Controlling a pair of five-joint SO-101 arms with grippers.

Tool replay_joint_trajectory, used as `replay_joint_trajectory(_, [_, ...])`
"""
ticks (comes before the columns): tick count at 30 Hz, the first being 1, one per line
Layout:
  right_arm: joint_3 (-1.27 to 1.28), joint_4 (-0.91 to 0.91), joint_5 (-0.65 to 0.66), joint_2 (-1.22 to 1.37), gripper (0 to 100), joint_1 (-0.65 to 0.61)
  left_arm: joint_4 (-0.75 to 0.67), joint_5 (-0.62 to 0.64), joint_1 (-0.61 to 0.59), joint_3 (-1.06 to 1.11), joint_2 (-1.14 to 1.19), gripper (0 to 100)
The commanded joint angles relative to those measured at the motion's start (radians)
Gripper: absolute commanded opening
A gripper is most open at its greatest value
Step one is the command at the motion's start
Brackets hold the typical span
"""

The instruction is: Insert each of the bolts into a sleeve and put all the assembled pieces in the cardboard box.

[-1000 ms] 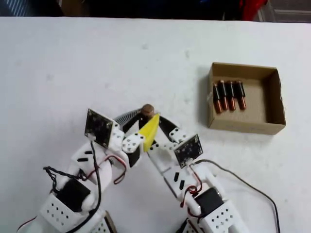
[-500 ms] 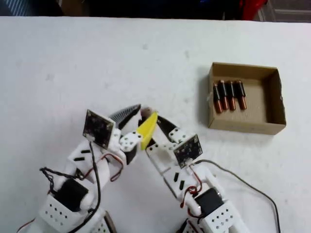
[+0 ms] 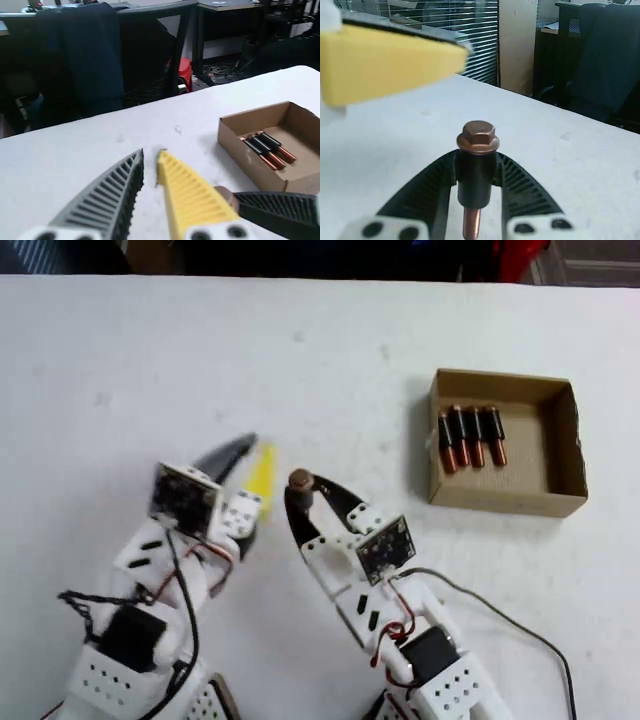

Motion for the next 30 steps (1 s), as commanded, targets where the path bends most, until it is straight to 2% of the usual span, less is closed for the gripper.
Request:
replay_joint_trajectory(1, [0.008, -0.007, -0.006, -0.018, 1.7, 0.010, 0.098, -0.014, -0.073, -0.127, -0.030, 6])
replay_joint_trajectory(4, [0.008, -0.005, -0.006, -0.016, 1.7, 0.010, 0.262, -0.018, -0.131, -0.229, -0.030, 2])
replay_joint_trajectory(8, [0.008, 0.001, -0.006, -0.016, 1.7, 0.010, 0.462, -0.018, -0.214, -0.305, -0.027, 2])
replay_joint_trajectory(14, [0.003, 0.044, -0.006, -0.018, 1.7, 0.010, 0.651, -0.018, -0.329, -0.304, -0.028, 2])
replay_joint_trajectory(21, [0.000, 0.065, -0.006, -0.018, 1.7, 0.113, 0.666, -0.020, -0.366, -0.127, -0.030, 2])
replay_joint_trajectory(27, [-0.112, 0.282, -0.006, -0.018, 1.7, 0.128, 0.566, -0.020, -0.366, 0.051, -0.030, 2])
replay_joint_trajectory(30, [-0.170, 0.390, 0.057, -0.018, 1.7, 0.128, 0.519, -0.020, -0.367, 0.127, -0.030, 2])
